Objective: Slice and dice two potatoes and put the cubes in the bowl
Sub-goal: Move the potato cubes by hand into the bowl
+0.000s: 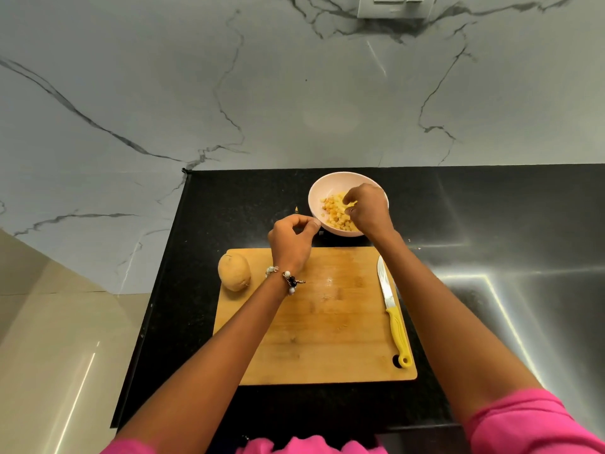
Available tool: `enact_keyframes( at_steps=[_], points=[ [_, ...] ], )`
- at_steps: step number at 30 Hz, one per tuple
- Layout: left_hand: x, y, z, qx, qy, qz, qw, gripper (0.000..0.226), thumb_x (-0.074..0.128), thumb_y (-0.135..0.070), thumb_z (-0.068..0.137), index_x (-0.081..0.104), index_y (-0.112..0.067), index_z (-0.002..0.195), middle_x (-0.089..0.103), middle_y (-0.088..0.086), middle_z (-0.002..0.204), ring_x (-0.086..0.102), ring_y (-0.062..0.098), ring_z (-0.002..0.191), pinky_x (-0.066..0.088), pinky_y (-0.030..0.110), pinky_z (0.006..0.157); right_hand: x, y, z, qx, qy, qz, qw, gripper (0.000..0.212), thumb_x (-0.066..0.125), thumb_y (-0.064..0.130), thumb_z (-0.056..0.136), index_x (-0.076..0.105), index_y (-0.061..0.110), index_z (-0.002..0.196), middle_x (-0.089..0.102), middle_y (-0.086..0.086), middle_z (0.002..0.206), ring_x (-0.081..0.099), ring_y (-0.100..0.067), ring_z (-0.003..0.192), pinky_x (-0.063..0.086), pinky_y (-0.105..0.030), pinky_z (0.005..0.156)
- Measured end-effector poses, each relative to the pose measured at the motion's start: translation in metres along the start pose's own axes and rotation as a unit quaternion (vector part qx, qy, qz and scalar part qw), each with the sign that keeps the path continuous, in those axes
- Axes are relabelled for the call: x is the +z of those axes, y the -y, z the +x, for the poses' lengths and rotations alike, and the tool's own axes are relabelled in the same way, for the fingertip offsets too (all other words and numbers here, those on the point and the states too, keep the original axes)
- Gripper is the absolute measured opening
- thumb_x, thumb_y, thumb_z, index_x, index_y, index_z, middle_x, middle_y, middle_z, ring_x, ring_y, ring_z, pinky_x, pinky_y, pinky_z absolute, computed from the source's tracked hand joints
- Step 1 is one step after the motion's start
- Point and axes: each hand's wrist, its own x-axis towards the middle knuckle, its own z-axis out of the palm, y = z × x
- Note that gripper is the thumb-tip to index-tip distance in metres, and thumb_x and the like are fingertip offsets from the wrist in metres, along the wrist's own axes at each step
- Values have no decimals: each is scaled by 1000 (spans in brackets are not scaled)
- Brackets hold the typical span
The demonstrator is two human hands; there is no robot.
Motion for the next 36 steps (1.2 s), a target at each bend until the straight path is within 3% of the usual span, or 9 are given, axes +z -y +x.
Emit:
enact_keyframes(
  at_steps=[2, 6, 12, 15, 19, 21, 26, 31, 36],
  points=[
    [-3, 1, -3, -3, 1, -1, 1000, 12, 68, -21, 85, 72, -12, 92, 68, -4, 84, 63, 6, 79, 52, 21, 72, 3, 1, -3, 18, -25, 26, 999, 21, 65, 4, 85, 72, 6, 105, 67, -10, 109, 60, -23, 103, 45, -32, 94],
    [-10, 4, -12, 10, 18, -1, 1000, 11, 68, -18, 85, 72, -13, 93, 69, -4, 87, 61, 4, 80, 50, 17, 72, 4, 4, -15, 12, 53, 17, 998, 22, 70, 3, 81, 74, 13, 100, 63, -7, 117, 54, -23, 110, 44, -38, 99],
    [-29, 14, -24, 30, 38, 11, 999, 15, 65, -13, 86, 70, -15, 100, 68, -3, 91, 65, 10, 83, 55, 26, 76, 1, 11, -55, 22, -53, 153, 987, 23, 61, -3, 86, 71, 4, 106, 68, -11, 112, 59, -23, 109, 44, -34, 101],
    [-40, 22, -33, 48, 36, 25, 998, 17, 64, -12, 87, 69, -16, 102, 69, -2, 92, 64, 8, 83, 54, 23, 75, 3, 12, -81, 19, -89, 183, 979, 20, 65, -1, 84, 73, 5, 101, 71, -9, 103, 63, -18, 97, 50, -32, 93],
    [-53, 33, -50, 71, 20, 45, 996, 15, 63, -14, 88, 70, -16, 101, 67, -7, 89, 60, 2, 79, 46, 6, 66, 15, 11, -125, 25, -146, 233, 961, 13, 65, 8, 86, 74, 9, 96, 72, -2, 88, 63, -9, 80, 55, -31, 74],
    [-57, 38, -61, 85, 19, 46, 995, 14, 62, -14, 88, 70, -15, 99, 67, -6, 87, 61, 4, 78, 47, 9, 67, 21, 10, -146, 52, -165, 246, 954, 13, 61, 15, 90, 72, 9, 94, 70, -1, 81, 64, -14, 74, 53, -35, 68],
    [-61, 47, -81, 110, 42, 41, 992, 13, 61, -15, 88, 71, -18, 96, 67, -10, 84, 63, 2, 77, 52, 17, 69, 34, -8, -189, 159, -238, 86, 954, 23, 62, 17, 89, 67, 4, 108, 66, -16, 96, 54, -33, 91, 38, -37, 75],
    [-60, 48, -90, 88, 37, 35, 995, 12, 61, -14, 88, 71, -17, 96, 68, -8, 82, 63, 2, 75, 53, 19, 69, 29, -27, -210, 255, -135, 12, 957, 47, 64, 30, 88, 55, 2, 124, 53, -20, 114, 41, -35, 108, 36, -41, 88],
    [-50, 44, -102, 60, 36, 31, 997, 12, 62, -13, 87, 71, -18, 93, 70, -5, 82, 63, 3, 73, 53, 19, 69, 28, -41, -210, 245, -91, 34, 965, 28, 65, 22, 89, 65, 0, 106, 55, -18, 106, 46, -34, 103, 33, -36, 80]
  ],
)
